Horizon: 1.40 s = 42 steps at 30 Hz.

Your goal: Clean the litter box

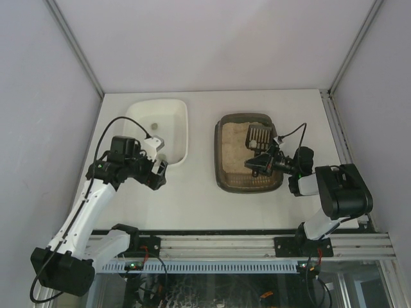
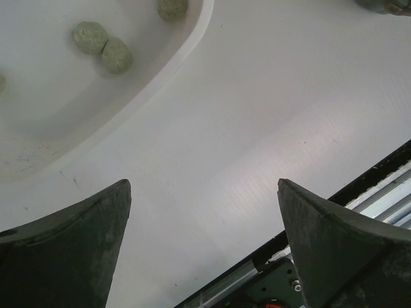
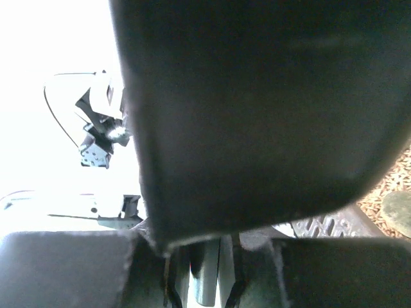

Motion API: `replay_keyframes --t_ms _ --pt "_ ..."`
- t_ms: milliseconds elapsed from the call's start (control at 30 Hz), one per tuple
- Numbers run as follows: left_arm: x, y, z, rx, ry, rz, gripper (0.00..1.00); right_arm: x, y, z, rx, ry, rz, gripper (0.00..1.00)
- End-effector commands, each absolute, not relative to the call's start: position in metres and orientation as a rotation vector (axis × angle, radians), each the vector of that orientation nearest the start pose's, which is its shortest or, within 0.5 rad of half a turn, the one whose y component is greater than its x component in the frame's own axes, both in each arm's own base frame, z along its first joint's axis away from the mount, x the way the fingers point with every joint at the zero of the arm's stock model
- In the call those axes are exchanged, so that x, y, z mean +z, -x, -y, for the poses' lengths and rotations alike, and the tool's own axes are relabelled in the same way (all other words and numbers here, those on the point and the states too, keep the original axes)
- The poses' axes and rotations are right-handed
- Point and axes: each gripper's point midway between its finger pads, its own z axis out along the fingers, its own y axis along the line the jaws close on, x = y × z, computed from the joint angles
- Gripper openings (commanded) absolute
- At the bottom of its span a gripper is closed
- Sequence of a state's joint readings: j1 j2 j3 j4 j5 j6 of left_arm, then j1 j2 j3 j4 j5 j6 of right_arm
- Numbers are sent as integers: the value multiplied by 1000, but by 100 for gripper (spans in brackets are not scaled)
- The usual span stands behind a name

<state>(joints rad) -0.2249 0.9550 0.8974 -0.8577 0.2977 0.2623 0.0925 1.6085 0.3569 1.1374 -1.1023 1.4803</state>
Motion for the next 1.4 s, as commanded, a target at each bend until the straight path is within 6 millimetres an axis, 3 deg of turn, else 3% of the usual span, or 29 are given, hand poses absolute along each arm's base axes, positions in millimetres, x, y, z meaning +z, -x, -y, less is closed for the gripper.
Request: replay_keyframes --t_ms 0,100,167,367,500,633,767,900,1100,1367 --pt "184 -231 101 -398 -691 -2287 100 160 -253 -214 2002 -214 -2076 0" --pt "181 -233 100 -389 -689 -2297 100 160 -255 -210 1995 -247 -2070 0" --pt "181 -233 98 -383 -683 -2296 100 171 -263 -201 2013 -280 -1993 0" --pt "182 -230 93 -411 -631 -2259 100 177 -249 -221 2076 -226 -2017 0" --pt "187 -230 89 -427 -579 -2233 100 184 -259 -210 2040 -266 -1975 0" --pt "189 -232 84 -417 -551 -2229 100 183 -239 -233 2028 -145 -2060 0" --pt "187 -232 85 -422 -541 -2234 100 194 -245 -224 1983 -198 -2003 0" --pt "187 -233 83 -416 -524 -2239 100 196 -225 -253 1888 14 -2116 0" --pt "188 -234 80 -397 -506 -2246 100 216 -251 -230 1846 -47 -2032 0" --pt "209 -242 59 -339 -416 -2228 100 233 -241 -263 1832 153 -1995 0"
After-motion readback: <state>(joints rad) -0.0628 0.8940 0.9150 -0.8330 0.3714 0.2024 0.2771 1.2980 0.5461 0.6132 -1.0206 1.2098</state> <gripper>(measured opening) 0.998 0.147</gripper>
